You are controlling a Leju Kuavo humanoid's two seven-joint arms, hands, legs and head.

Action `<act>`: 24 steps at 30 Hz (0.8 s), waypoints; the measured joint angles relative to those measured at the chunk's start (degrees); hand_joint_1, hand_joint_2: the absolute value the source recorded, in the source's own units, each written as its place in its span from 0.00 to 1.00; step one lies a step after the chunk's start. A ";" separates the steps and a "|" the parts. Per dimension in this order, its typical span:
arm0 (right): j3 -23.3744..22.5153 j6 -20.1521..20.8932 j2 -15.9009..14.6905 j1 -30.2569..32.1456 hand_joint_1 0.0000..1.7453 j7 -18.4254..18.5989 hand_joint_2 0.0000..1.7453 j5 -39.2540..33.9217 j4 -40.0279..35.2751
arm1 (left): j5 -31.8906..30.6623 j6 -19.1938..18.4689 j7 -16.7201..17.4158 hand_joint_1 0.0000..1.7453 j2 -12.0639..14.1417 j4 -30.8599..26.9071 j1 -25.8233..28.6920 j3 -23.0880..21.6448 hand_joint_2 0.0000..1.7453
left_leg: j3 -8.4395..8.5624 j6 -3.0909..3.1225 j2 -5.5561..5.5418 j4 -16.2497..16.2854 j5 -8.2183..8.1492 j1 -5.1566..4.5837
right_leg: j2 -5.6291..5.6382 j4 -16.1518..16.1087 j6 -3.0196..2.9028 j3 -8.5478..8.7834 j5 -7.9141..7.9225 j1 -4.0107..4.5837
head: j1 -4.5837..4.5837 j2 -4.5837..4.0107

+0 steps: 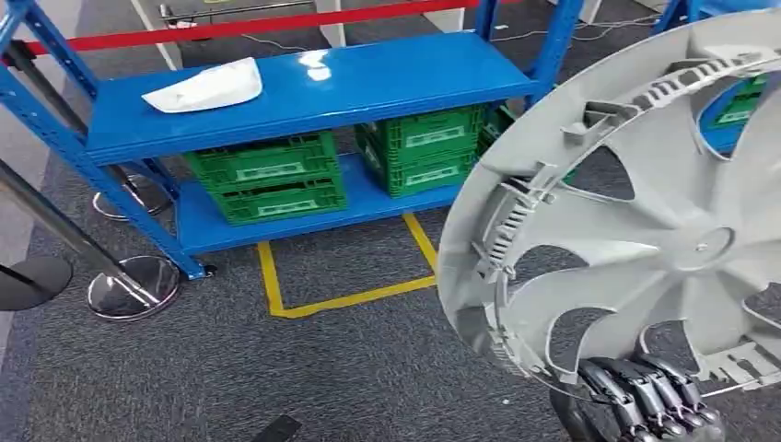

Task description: Take the parts from the cabinet and place them on the table.

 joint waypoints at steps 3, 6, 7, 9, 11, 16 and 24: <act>0.15 0.00 0.00 0.15 1.00 0.09 1.00 0.06 0.00 | 0.15 0.00 0.07 0.00 0.04 0.00 -0.13 0.02 1.00 | -0.06 -1.10 0.06 0.40 -0.69 0.52 | 1.94 -0.33 -1.31 -0.21 0.76 -0.24 | 0.05 0.00; 0.35 -0.02 -0.04 0.11 1.00 0.20 1.00 0.59 0.31 | 0.46 -0.24 0.09 0.00 0.07 0.00 0.03 0.02 1.00 | -3.98 -1.57 -5.24 10.82 -7.96 0.87 | 3.83 -0.30 -2.10 -1.02 1.38 -0.20 | -0.37 0.00; 0.42 -0.02 -0.07 0.10 1.00 0.22 1.00 0.57 0.46 | 0.46 -0.35 0.22 0.00 0.09 0.00 0.13 0.02 1.00 | -5.96 -1.54 -5.59 15.84 -9.99 0.86 | 4.74 -0.27 -2.16 -1.30 1.58 -0.10 | -0.42 0.00; 0.52 -0.02 -0.11 0.12 1.00 0.42 1.00 0.57 0.66 | 0.42 -0.50 0.70 0.00 0.13 0.00 0.08 0.02 1.00 | -6.13 -1.25 -5.67 17.21 -9.03 0.86 | 6.36 -0.24 -2.09 -1.54 1.89 0.08 | -0.42 0.00; 0.66 0.00 -0.15 0.17 1.00 1.05 1.00 1.18 0.72 | 0.33 -0.50 1.16 0.00 0.13 0.00 0.01 0.02 1.00 | -2.32 -0.54 -6.27 9.48 -4.19 0.83 | 7.99 -0.20 -1.94 -1.53 2.09 0.21 | -0.41 0.00; 0.98 -0.02 -0.33 0.27 1.00 1.44 1.00 1.94 0.83 | -0.09 -0.46 1.75 0.00 0.11 0.00 -0.05 0.02 1.00 | 1.23 0.66 -10.07 0.35 -1.52 0.68 | 11.10 0.02 -0.36 -3.05 3.14 -0.04 | -0.74 0.00; 0.66 -0.07 -0.48 0.50 1.00 1.49 1.00 2.58 0.83 | -0.24 -0.09 0.68 0.00 -0.11 0.02 0.41 0.07 1.00 | 0.70 1.23 -3.23 -0.72 -0.41 0.91 | 4.42 16.90 1.77 -10.97 -5.00 -0.05 | -0.09 0.00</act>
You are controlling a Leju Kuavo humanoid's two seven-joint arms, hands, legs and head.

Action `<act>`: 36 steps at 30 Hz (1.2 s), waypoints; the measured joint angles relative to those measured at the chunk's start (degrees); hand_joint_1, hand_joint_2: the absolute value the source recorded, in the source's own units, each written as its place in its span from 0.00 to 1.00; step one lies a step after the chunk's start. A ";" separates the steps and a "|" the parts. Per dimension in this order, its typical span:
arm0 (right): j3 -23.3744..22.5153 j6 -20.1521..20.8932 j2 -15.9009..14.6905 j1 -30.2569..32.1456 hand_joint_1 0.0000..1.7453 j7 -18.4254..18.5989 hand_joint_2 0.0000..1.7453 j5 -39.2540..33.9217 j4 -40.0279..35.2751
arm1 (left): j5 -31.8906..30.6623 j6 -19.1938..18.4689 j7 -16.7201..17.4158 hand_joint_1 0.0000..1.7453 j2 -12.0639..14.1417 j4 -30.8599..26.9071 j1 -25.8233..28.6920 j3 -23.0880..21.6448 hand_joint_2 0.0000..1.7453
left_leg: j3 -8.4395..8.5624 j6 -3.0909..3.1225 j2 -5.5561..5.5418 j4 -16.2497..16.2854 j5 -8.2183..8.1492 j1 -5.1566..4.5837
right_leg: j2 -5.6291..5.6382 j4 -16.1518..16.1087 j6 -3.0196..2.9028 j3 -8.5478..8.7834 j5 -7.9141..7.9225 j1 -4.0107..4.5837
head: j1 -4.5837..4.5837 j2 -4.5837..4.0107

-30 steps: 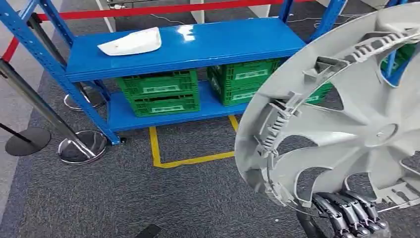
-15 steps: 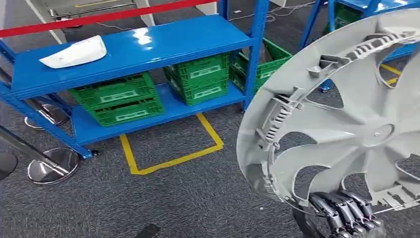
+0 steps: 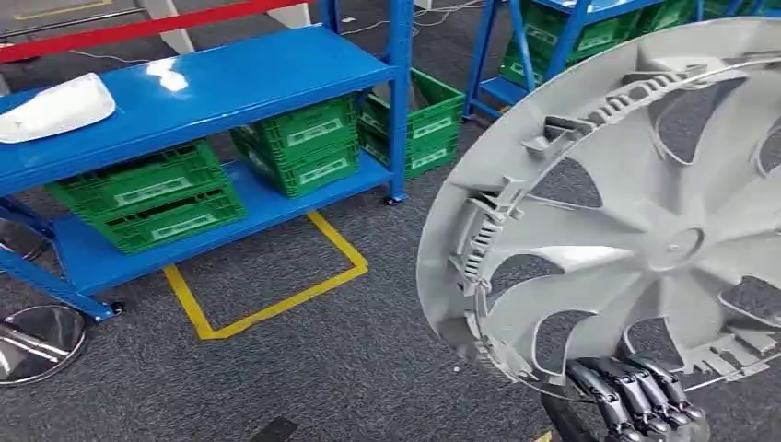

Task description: Take the parts from the cabinet and place them on the table.

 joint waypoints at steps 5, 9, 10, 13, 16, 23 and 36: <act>-0.22 0.02 0.00 -0.02 1.00 -0.33 1.00 -0.22 -0.02 | 0.00 0.04 -0.33 0.00 -0.06 0.00 -0.35 0.00 1.00 | 0.24 -0.92 3.31 0.36 -0.42 -0.62 | -5.05 -17.49 -1.31 11.30 5.75 0.43 | -0.09 0.00; -0.26 0.00 0.00 0.19 1.00 -0.26 1.00 -0.26 -0.04 | -0.04 0.02 -0.28 0.00 -0.09 0.00 -0.54 0.00 1.00 | 0.32 -2.00 5.36 0.41 -0.40 -0.49 | -2.40 -17.58 -2.86 10.51 6.51 0.45 | -0.13 0.00; -0.24 -0.02 0.00 0.21 1.00 -0.26 1.00 -0.24 -0.04 | -0.09 0.02 -0.15 0.00 -0.07 0.00 -0.64 0.00 1.00 | 0.10 -2.54 2.31 1.42 -1.59 -0.19 | -1.82 -17.73 -3.23 10.26 6.72 0.22 | -0.28 0.00; -0.24 -0.02 0.00 0.11 1.00 -0.24 1.00 -0.24 -0.02 | -0.26 0.02 0.17 0.00 -0.07 0.00 -0.35 0.00 1.00 | -4.55 -2.84 -2.09 13.25 -8.58 0.11 | 0.09 -17.70 -3.92 9.62 7.20 0.19 | -0.52 0.00; -0.24 -0.02 0.00 0.13 1.00 -0.24 1.00 -0.46 0.04 | -0.35 0.20 0.42 0.00 0.07 0.00 -0.38 0.02 1.00 | -5.70 -2.51 -2.44 16.52 -7.90 0.07 | 2.64 -17.51 -3.88 9.29 7.51 0.41 | -0.57 0.00; -0.28 -0.07 0.00 0.12 1.00 -0.33 1.00 -1.01 0.11 | -0.48 0.35 0.39 0.00 0.24 0.00 -0.36 0.02 1.00 | 0.76 -1.20 -7.13 0.79 -1.21 -0.06 | 7.41 -17.16 -2.10 7.82 8.64 0.05 | -0.61 0.00; -0.09 -0.09 -0.20 -0.38 1.00 -0.57 1.00 -2.86 0.48 | -0.70 0.63 0.13 0.00 -0.04 0.00 -0.36 0.04 1.00 | 0.71 -1.44 3.26 0.10 -0.85 -0.48 | -5.28 -17.46 -1.61 10.47 6.12 0.64 | 0.04 0.00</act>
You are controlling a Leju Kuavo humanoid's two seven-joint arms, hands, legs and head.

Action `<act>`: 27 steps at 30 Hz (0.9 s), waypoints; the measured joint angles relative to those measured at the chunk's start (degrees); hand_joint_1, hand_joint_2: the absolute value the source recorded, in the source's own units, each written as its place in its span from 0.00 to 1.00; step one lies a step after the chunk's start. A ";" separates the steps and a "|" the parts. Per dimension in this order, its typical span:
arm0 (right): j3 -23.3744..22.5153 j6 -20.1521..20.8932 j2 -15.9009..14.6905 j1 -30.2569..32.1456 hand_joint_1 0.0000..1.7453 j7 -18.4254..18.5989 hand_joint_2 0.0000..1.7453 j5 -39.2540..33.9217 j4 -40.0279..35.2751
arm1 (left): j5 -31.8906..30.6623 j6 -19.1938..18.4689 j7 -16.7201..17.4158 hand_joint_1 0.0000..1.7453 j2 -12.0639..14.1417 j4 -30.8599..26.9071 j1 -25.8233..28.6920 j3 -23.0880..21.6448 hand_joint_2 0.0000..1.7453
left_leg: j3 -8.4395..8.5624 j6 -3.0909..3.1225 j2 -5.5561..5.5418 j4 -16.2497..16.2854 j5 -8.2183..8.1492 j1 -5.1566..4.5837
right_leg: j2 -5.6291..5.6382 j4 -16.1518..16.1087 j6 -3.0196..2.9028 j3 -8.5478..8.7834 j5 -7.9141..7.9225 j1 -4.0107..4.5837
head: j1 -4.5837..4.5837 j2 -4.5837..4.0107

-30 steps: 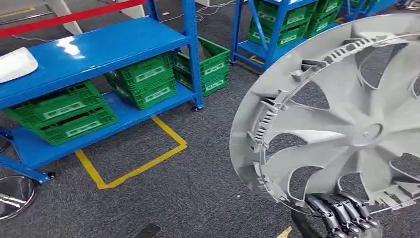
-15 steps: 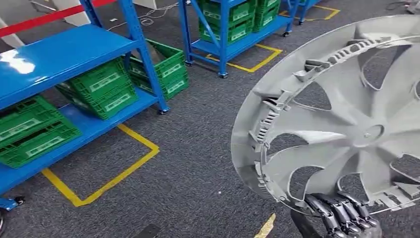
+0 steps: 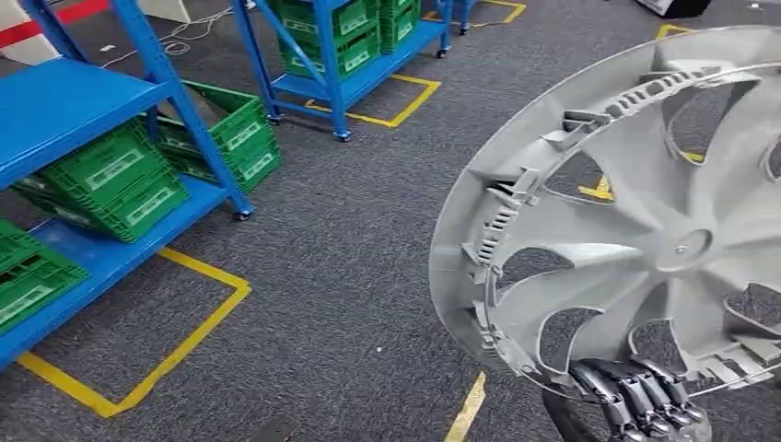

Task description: Take the parts from the cabinet and place them on the table.

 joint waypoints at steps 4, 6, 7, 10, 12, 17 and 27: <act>0.13 0.00 -0.09 0.19 1.00 0.31 1.00 0.28 0.11 | 0.00 0.00 0.07 0.00 -0.02 0.00 -0.18 0.00 1.00 | 0.32 -0.86 1.58 0.00 -0.27 0.17 | 2.67 0.06 -1.46 -0.53 0.53 -0.08 | -0.28 0.00; 0.26 0.00 -0.13 0.17 1.00 0.28 1.00 0.28 0.15 | -0.02 0.00 0.11 0.00 -0.04 0.00 -0.23 0.00 1.00 | -1.16 -1.32 -4.16 4.21 -3.57 0.58 | 3.89 -0.01 -2.04 -0.67 0.71 -0.26 | -0.61 0.00; 0.33 0.00 -0.13 0.12 1.00 0.31 1.00 0.28 0.17 | -0.02 -0.02 0.26 0.00 -0.04 0.00 -0.13 0.00 1.00 | -3.01 -1.33 -5.04 8.45 -5.77 0.60 | 4.50 -0.01 -2.23 -0.73 0.73 -0.21 | -0.59 0.00; 0.35 0.00 -0.17 0.12 1.00 0.31 1.00 0.26 0.44 | 0.00 0.00 0.81 0.00 0.06 0.00 0.10 0.09 1.00 | -7.81 -1.12 -5.66 18.27 -8.27 0.54 | 7.16 0.02 -2.46 -0.82 0.88 0.16 | -0.57 0.00; 0.37 0.00 -0.20 0.12 1.00 0.31 1.00 0.26 0.44 | -0.04 0.00 1.27 0.00 0.09 0.00 -0.14 0.09 1.00 | -5.41 -0.50 -6.13 12.33 -3.31 0.46 | 8.96 0.12 -2.48 -0.65 0.91 0.30 | -0.55 0.00; 0.41 -0.04 -0.22 0.23 1.00 0.37 1.00 0.15 0.44 | -0.48 -0.04 1.20 0.00 0.28 0.00 -0.05 0.15 1.00 | -1.10 0.30 -10.55 0.84 0.52 0.36 | 12.27 0.56 -1.43 -1.91 1.48 -0.05 | -0.66 0.00; -1.23 -0.09 -0.22 2.11 1.00 -0.83 1.00 -2.25 -0.55 | -1.53 0.33 -0.28 0.00 0.02 0.00 0.13 0.15 1.00 | -0.71 0.99 -2.21 -0.55 1.15 0.49 | 4.97 14.27 1.09 -8.91 -3.74 -0.83 | -0.22 0.00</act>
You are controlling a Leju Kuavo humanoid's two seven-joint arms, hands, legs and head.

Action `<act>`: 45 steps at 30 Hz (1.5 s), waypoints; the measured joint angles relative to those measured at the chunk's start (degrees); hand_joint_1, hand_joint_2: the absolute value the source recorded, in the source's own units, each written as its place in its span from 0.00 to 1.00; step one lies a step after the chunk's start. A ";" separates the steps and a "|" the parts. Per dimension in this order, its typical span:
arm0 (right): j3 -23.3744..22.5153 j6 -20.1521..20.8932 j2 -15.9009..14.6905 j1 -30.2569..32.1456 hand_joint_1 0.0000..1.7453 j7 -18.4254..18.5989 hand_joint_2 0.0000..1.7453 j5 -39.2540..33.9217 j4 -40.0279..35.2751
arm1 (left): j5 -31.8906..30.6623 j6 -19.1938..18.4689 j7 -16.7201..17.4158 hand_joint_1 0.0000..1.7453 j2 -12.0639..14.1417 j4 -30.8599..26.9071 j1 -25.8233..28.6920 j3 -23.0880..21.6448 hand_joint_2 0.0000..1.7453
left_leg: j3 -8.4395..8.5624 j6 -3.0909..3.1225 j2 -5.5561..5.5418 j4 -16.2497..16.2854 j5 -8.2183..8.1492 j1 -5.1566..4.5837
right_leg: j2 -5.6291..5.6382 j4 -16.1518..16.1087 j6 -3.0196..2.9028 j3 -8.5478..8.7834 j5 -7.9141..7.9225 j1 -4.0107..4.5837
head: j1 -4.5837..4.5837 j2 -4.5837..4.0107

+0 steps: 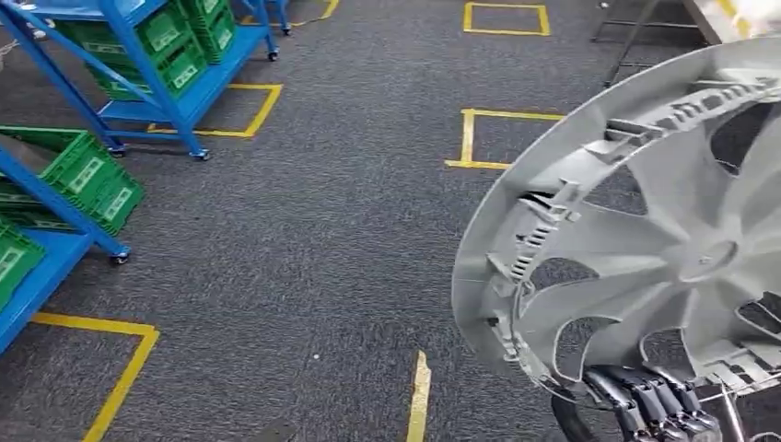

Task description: Take the parts from the cabinet and place them on the table.

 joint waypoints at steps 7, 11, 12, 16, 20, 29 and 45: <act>-0.39 0.00 0.00 0.32 1.00 0.00 1.00 -0.07 -0.44 | 0.17 0.44 -0.24 0.00 -0.04 0.00 -0.33 0.00 1.00 | 0.62 -2.01 3.85 0.70 -0.91 -0.22 | -2.23 -13.59 -1.97 7.59 3.98 0.53 | -0.17 0.00; -0.41 0.00 0.02 0.25 1.00 0.00 1.00 -0.02 -0.74 | 0.90 0.52 -0.24 0.00 -0.09 0.00 -0.18 0.04 1.00 | -3.99 -2.73 -3.03 11.79 -7.90 0.32 | 0.33 -13.83 -3.32 7.66 4.44 0.30 | -0.44 0.00; -0.46 0.00 0.07 0.28 1.00 0.00 1.00 0.22 -0.74 | 1.11 0.44 -0.90 0.00 -0.11 0.00 -0.03 0.07 1.00 | -6.25 -2.70 -3.39 16.61 -9.74 0.30 | 1.20 -13.81 -3.42 7.63 4.44 0.46 | -0.44 0.00; -1.00 0.00 1.00 0.98 1.00 -0.04 1.00 1.55 -0.87 | 1.22 0.74 -1.29 0.00 -0.46 0.00 -0.14 0.13 1.00 | -4.84 -1.64 -4.22 11.95 -3.71 0.15 | 4.69 -13.65 -3.46 7.92 4.46 0.82 | -0.39 0.00; -1.25 0.00 1.66 1.07 1.00 -0.04 1.00 2.16 -0.94 | 1.57 0.89 -1.60 0.00 -0.85 0.00 -0.04 0.39 1.00 | -1.06 -0.83 -9.02 2.24 -0.12 0.30 | 6.96 -13.21 -3.10 7.61 4.44 1.01 | -0.28 0.00; -1.38 0.00 2.47 0.76 1.00 0.37 1.00 5.38 -1.03 | 2.97 0.98 -2.80 0.00 -2.14 0.00 -0.27 1.18 1.00 | -0.65 0.21 -2.16 0.36 0.25 -0.01 | 0.54 3.16 -0.76 -1.66 -3.30 0.56 | 0.20 0.00; -2.95 0.00 3.93 1.84 1.00 0.17 1.00 5.01 -2.19 | 1.86 2.43 -3.35 0.00 -3.54 0.02 -0.83 1.29 1.00 | -8.17 -2.29 -3.41 19.90 -9.72 0.12 | 2.35 -13.36 -3.51 7.67 4.05 0.82 | -0.09 0.00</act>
